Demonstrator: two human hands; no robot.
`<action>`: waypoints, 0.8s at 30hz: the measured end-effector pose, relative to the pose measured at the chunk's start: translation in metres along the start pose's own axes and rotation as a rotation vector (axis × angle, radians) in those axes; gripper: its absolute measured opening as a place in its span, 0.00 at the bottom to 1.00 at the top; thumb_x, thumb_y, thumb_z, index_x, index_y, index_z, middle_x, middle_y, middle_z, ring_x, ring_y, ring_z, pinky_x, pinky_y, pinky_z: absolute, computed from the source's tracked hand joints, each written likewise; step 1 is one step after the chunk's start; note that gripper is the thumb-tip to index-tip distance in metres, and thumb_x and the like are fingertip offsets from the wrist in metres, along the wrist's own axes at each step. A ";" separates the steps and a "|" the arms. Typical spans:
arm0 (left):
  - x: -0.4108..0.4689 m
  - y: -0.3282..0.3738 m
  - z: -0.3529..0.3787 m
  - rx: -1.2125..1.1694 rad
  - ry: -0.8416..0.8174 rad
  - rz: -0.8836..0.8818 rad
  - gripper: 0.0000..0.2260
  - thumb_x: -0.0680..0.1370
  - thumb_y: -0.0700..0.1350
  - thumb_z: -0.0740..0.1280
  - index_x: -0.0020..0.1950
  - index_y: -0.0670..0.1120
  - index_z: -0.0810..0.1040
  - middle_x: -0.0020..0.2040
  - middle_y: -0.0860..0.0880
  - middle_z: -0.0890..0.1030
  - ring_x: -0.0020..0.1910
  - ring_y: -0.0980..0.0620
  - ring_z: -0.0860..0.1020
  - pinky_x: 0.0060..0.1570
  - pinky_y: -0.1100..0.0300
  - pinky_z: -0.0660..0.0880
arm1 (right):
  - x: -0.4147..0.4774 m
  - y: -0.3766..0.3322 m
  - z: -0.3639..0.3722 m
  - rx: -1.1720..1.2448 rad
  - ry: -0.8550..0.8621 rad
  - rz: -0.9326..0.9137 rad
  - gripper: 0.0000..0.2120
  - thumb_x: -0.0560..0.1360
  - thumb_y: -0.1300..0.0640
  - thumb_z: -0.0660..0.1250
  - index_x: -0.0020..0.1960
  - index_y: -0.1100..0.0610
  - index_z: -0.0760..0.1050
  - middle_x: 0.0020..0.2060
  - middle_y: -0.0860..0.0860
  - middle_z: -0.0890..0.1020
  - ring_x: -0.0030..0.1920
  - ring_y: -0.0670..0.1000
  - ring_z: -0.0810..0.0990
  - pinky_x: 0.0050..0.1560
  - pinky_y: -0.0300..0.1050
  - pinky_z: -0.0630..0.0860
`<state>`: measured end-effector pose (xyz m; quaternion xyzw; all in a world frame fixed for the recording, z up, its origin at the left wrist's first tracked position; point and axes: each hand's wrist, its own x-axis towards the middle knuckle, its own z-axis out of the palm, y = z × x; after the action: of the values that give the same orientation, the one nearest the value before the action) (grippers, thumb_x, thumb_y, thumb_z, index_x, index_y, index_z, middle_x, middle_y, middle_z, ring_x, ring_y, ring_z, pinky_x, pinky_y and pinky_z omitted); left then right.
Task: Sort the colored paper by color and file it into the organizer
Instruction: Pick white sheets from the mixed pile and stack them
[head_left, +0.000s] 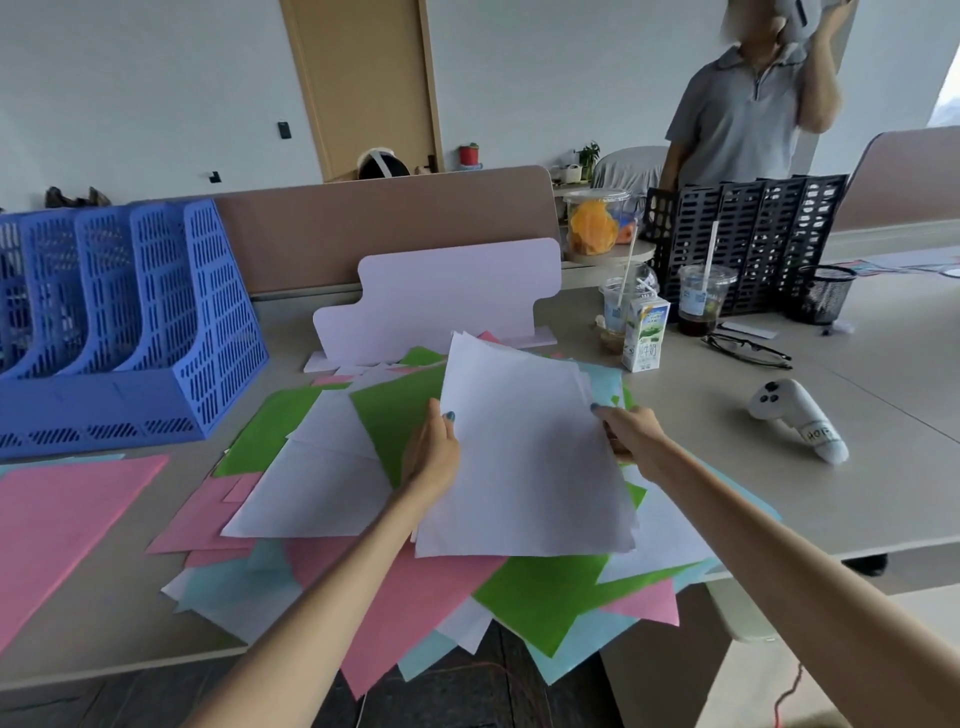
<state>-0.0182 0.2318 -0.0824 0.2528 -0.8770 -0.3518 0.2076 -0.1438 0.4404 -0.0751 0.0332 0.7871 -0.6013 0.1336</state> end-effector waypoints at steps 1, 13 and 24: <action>0.001 0.004 0.006 0.002 -0.003 0.001 0.10 0.83 0.45 0.50 0.61 0.42 0.65 0.60 0.43 0.75 0.54 0.41 0.76 0.48 0.51 0.73 | 0.000 0.000 -0.002 0.039 -0.042 0.012 0.12 0.71 0.55 0.71 0.36 0.58 0.70 0.29 0.54 0.72 0.26 0.52 0.71 0.29 0.40 0.70; 0.014 -0.035 -0.009 0.295 -0.185 0.149 0.17 0.83 0.50 0.54 0.67 0.48 0.74 0.71 0.50 0.70 0.72 0.49 0.65 0.67 0.54 0.63 | 0.007 0.004 -0.003 0.017 -0.157 -0.155 0.10 0.69 0.72 0.62 0.38 0.59 0.76 0.36 0.57 0.79 0.35 0.56 0.77 0.41 0.50 0.77; 0.022 -0.096 -0.066 0.621 0.022 0.106 0.23 0.80 0.37 0.57 0.75 0.52 0.64 0.77 0.50 0.59 0.75 0.50 0.59 0.72 0.48 0.52 | -0.012 -0.003 -0.006 0.141 -0.167 -0.195 0.11 0.71 0.74 0.60 0.40 0.60 0.75 0.32 0.54 0.76 0.29 0.51 0.74 0.23 0.34 0.72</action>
<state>0.0291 0.1251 -0.1038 0.2617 -0.9523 -0.0530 0.1481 -0.1335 0.4469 -0.0678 -0.0843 0.7287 -0.6658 0.1367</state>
